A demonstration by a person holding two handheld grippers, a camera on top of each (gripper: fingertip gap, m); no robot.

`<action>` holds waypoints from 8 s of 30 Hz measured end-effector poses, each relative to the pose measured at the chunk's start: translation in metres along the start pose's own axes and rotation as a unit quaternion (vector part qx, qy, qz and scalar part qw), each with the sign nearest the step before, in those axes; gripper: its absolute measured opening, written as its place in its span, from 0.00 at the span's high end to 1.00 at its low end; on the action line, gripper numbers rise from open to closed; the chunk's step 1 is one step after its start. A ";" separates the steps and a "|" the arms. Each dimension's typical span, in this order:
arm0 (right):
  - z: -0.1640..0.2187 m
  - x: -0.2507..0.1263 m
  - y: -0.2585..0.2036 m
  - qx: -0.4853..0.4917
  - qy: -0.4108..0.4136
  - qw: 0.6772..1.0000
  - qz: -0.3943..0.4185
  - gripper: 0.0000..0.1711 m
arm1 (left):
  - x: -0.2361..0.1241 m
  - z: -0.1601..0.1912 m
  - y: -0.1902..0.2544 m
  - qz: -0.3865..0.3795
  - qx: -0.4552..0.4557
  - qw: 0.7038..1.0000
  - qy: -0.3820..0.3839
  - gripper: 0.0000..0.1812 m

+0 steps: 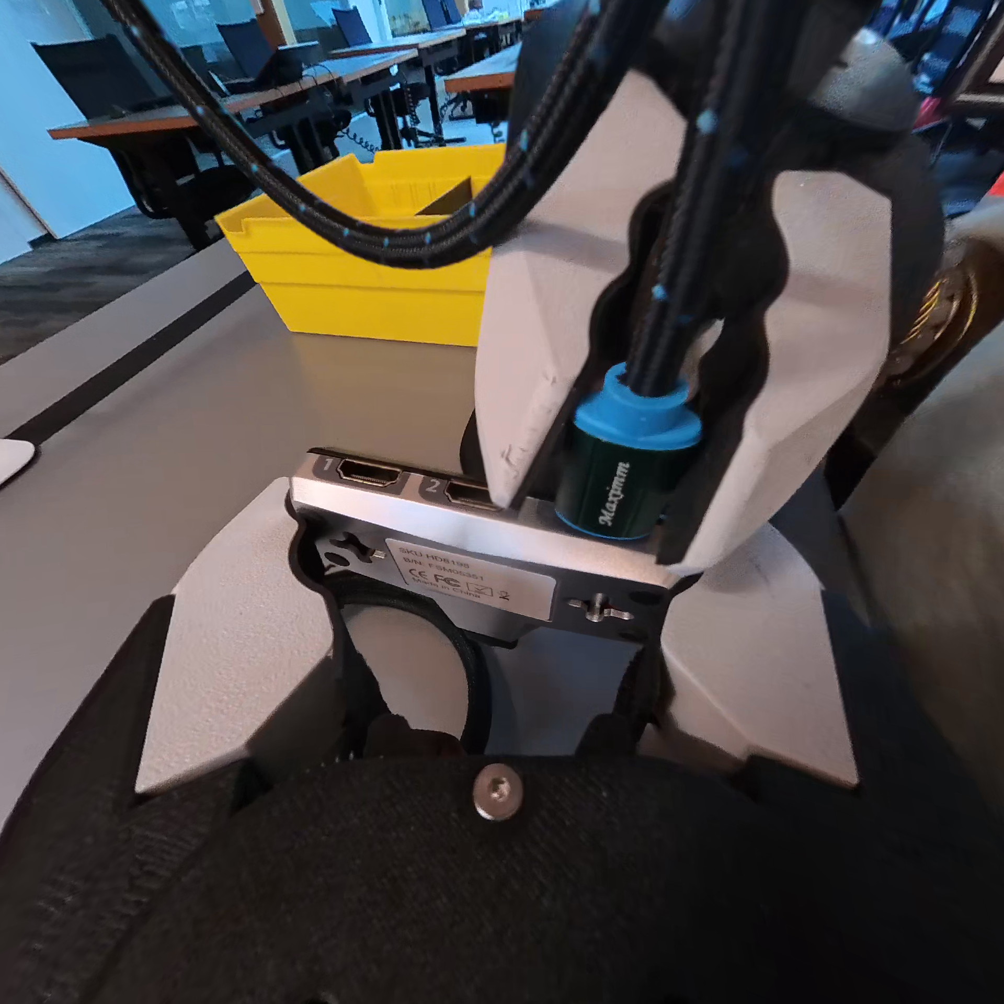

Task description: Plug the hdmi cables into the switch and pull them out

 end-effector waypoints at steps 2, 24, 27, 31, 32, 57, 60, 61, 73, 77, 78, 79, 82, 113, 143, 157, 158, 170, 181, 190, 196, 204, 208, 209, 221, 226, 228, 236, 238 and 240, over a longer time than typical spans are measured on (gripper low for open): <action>0.001 -0.003 -0.002 -0.012 0.011 1.000 0.011 0.87 | 0.002 -0.001 0.002 0.002 0.010 1.000 -0.004 0.29; -0.003 -0.011 -0.006 0.018 0.056 0.998 0.013 0.87 | 0.003 -0.004 0.008 0.031 0.013 0.999 0.005 0.29; -0.004 -0.012 -0.003 0.104 0.080 0.991 -0.005 0.88 | 0.003 -0.004 0.007 0.032 0.007 0.999 0.006 0.29; -0.005 -0.010 0.000 0.204 0.099 0.974 -0.021 0.88 | 0.002 -0.003 0.006 0.035 0.000 0.999 0.008 0.29; -0.004 -0.010 -0.001 0.158 0.091 0.983 -0.010 0.88 | 0.002 -0.003 0.007 0.034 0.001 0.999 0.010 0.29; -0.007 -0.011 0.002 0.197 0.117 0.973 -0.017 0.88 | -0.001 -0.005 0.005 0.042 -0.037 0.998 0.029 0.29; -0.008 -0.011 -0.003 0.117 0.111 0.987 0.001 0.88 | -0.002 -0.006 0.005 0.037 -0.029 0.998 0.034 0.29; -0.008 -0.012 -0.003 0.103 0.107 0.989 0.003 0.88 | -0.002 -0.006 0.005 0.035 -0.028 0.998 0.035 0.29; -0.007 -0.014 0.000 0.171 0.132 0.976 -0.016 0.88 | -0.001 -0.006 0.006 0.041 -0.034 0.998 0.031 0.29; -0.024 -0.022 -0.007 0.118 0.189 0.975 -0.019 0.88 | -0.001 0.006 -0.001 0.013 -0.031 0.999 0.000 0.29; -0.048 -0.042 -0.008 0.116 0.278 0.952 -0.046 0.88 | -0.003 0.009 -0.008 -0.004 -0.045 0.999 0.003 0.29; -0.061 -0.058 0.003 0.134 0.317 0.938 -0.038 0.88 | -0.006 0.005 -0.005 0.014 -0.049 0.999 0.017 0.29; -0.031 -0.061 0.043 0.139 0.209 0.965 0.075 0.87 | 0.000 -0.001 0.008 0.044 -0.008 0.999 0.012 0.29; 0.153 -0.297 0.105 0.307 -0.300 0.743 0.513 0.88 | -0.005 0.000 -0.004 0.008 -0.047 0.998 0.038 0.29; 0.104 -0.254 0.109 0.232 -0.227 0.855 0.405 0.72 | -0.006 0.000 -0.003 0.006 -0.041 0.998 0.038 0.29; 0.103 -0.295 0.108 -0.160 -0.586 0.689 0.395 0.96 | -0.006 0.000 -0.002 0.006 -0.036 0.999 0.038 0.29; 0.104 -0.295 0.108 -0.176 -0.599 0.683 0.380 0.96 | -0.006 0.000 -0.002 0.006 -0.035 0.999 0.038 0.29; 0.158 -0.310 0.101 0.084 -0.529 0.736 0.413 0.76 | -0.006 0.000 -0.001 0.004 -0.031 0.999 0.037 0.29; 0.019 -0.167 0.079 0.098 -0.115 0.945 0.291 0.49 | -0.004 0.001 -0.004 -0.007 -0.035 0.999 0.031 0.29; 0.018 -0.005 0.036 0.237 -0.044 0.961 0.133 0.43 | -0.010 0.019 -0.052 -0.292 0.036 0.948 -0.121 0.30; 0.044 0.016 0.043 0.185 -0.136 0.955 0.186 0.66 | -0.007 0.020 -0.050 -0.315 0.105 0.930 -0.159 0.30; 0.068 0.017 0.044 0.190 -0.184 0.945 0.191 0.82 | 0.004 0.020 -0.038 -0.271 0.204 0.923 -0.180 0.29; 0.061 -0.011 0.064 0.098 -0.184 0.942 0.261 0.87 | -0.013 -0.002 -0.037 -0.269 0.147 0.950 -0.066 0.32; 0.055 -0.019 0.070 0.068 -0.175 0.942 0.278 0.87 | -0.020 -0.007 -0.039 -0.274 0.130 0.952 -0.034 0.32; -0.069 -0.189 0.122 -0.200 -0.090 0.786 0.578 0.87 | -0.102 -0.018 -0.080 -0.400 -0.069 0.890 0.208 0.51; -0.083 -0.266 0.126 -0.199 -0.118 0.716 0.658 0.87 | -0.095 -0.018 -0.078 -0.389 -0.063 0.897 0.200 0.52; -0.081 -0.283 0.127 -0.178 -0.117 0.716 0.665 0.87 | -0.094 -0.018 -0.077 -0.385 -0.063 0.899 0.199 0.53; -0.028 -0.312 0.154 -0.052 -0.124 0.730 0.670 0.87 | -0.092 -0.016 -0.076 -0.382 -0.064 0.902 0.191 0.54; -0.012 -0.316 0.162 -0.014 -0.133 0.729 0.671 0.87 | -0.091 -0.015 -0.076 -0.382 -0.063 0.903 0.186 0.55; 0.003 -0.317 0.171 0.022 -0.156 0.732 0.663 0.87 | -0.090 -0.014 -0.076 -0.380 -0.065 0.904 0.183 0.55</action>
Point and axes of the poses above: each gripper's, where its closed fingertips meet, x out along the fingers, z out of its underside, y = z × x across the jaws, the point moved 2 cm from there along -x, back along the fingers, and after that the axes turned 13 degrees about x, right-handed, at the moved point
